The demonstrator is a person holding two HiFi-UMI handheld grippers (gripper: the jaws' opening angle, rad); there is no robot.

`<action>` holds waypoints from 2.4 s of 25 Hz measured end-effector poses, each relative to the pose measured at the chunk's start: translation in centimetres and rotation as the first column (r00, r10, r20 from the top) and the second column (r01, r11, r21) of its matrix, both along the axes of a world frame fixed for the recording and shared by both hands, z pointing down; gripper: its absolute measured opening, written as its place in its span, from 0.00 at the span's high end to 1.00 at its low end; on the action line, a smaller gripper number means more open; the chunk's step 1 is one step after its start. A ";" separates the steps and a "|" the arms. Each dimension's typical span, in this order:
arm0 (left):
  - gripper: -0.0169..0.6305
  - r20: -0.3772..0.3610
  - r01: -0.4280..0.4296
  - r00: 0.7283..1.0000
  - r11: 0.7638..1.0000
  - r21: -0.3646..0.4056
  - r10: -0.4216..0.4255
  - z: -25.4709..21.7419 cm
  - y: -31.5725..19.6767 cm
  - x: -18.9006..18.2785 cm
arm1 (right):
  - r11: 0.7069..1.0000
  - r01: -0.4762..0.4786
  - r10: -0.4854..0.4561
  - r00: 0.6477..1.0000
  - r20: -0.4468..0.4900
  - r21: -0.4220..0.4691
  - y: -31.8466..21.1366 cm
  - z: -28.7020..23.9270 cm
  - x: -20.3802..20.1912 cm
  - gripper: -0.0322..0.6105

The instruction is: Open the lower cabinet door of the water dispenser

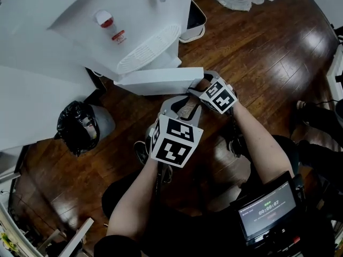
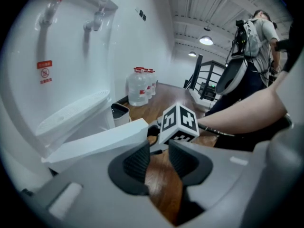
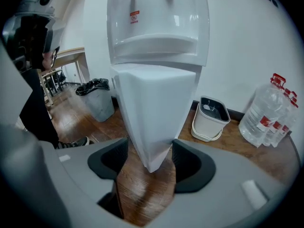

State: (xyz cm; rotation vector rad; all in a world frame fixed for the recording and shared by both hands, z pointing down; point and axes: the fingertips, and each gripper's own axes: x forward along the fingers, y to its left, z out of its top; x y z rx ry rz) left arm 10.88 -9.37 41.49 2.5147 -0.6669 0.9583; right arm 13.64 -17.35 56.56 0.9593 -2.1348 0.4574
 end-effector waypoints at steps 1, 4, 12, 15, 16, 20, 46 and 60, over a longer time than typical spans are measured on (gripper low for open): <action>0.75 0.008 0.005 1.000 1.000 0.002 -0.005 0.1 0.4 -0.2 | 1.000 -0.003 0.003 1.000 -0.003 -0.001 0.4 0.0 -0.1 0.49; 0.75 0.029 0.020 0.999 1.000 0.016 -0.020 -0.2 1.2 -0.9 | 1.000 -0.007 0.007 1.000 -0.016 -0.004 1.7 0.0 -0.3 0.51; 0.75 -0.004 0.113 0.994 0.993 -0.010 -0.114 -0.5 3.7 -2.5 | 1.000 0.023 -0.023 0.999 -0.023 -0.012 5.9 -0.1 -1.5 0.58; 0.75 -0.015 0.145 0.989 0.989 -0.013 -0.145 -0.4 4.7 -3.1 | 0.999 0.041 -0.041 0.999 -0.029 -0.012 7.2 -0.1 -2.3 0.58; 0.75 -0.018 0.151 0.988 0.988 -0.010 -0.151 -0.5 5.1 -3.2 | 0.998 0.055 -0.056 0.998 -0.040 -0.007 7.6 -0.2 -2.6 0.58; 0.75 -0.031 0.143 0.989 0.990 0.012 -0.143 -1.7 7.9 -3.5 | 0.995 0.086 -0.080 0.992 -0.096 0.060 8.8 -1.8 -2.7 0.59; 0.75 -0.090 0.351 0.934 0.934 0.062 -0.345 -3.6 3.4 -11.5 | 0.989 0.132 -0.128 0.990 -0.055 0.073 10.2 -3.3 -3.7 0.69; 0.75 -0.169 0.501 0.855 0.865 0.029 -0.490 -6.0 3.2 -19.3 | 0.976 0.213 -0.209 0.975 -0.077 0.045 16.2 -4.2 -10.6 0.77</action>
